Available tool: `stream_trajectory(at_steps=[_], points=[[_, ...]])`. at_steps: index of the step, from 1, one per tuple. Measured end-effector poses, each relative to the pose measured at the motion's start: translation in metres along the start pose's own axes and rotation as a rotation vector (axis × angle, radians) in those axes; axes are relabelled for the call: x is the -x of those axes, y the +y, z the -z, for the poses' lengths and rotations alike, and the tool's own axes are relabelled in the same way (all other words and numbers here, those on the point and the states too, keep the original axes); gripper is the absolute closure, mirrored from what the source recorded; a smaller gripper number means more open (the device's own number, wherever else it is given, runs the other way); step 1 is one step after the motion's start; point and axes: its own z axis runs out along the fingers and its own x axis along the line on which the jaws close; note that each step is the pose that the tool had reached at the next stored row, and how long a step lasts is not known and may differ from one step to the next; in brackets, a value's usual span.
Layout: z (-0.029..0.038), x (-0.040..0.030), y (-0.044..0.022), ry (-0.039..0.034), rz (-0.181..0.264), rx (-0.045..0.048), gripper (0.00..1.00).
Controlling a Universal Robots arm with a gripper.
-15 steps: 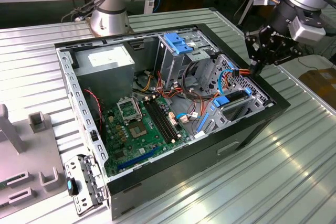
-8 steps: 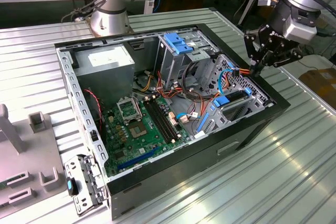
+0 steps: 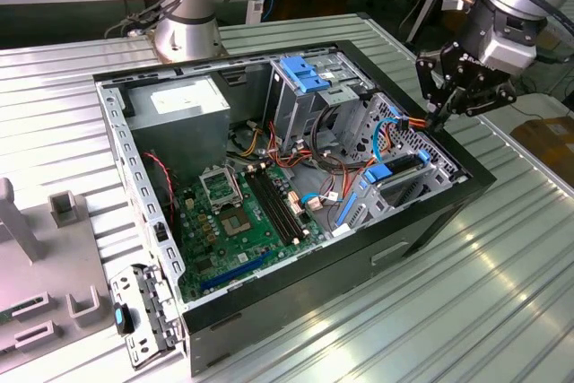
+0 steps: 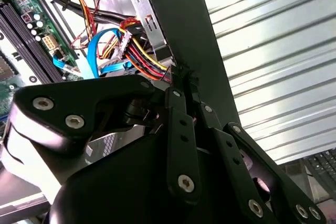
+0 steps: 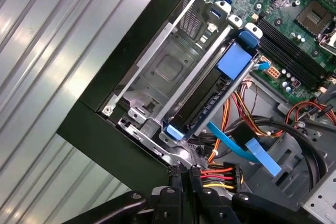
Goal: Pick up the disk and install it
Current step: 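Insert the first disk wire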
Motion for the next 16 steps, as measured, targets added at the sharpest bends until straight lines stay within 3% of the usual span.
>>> stream_trajectory(at_steps=[1,7,10,16], points=[[0.0008,0.0001,0.0000,0.0000,-0.001,0.0000,0.83],[0.0009,0.0001,0.0001,0.0095,-0.162,0.0032,0.83],[0.0009,0.0001,0.0002,0.0137,-0.214,0.0049,0.83],[0.0005,0.0068,0.0089,0.0145,-0.229,0.0051,0.83]])
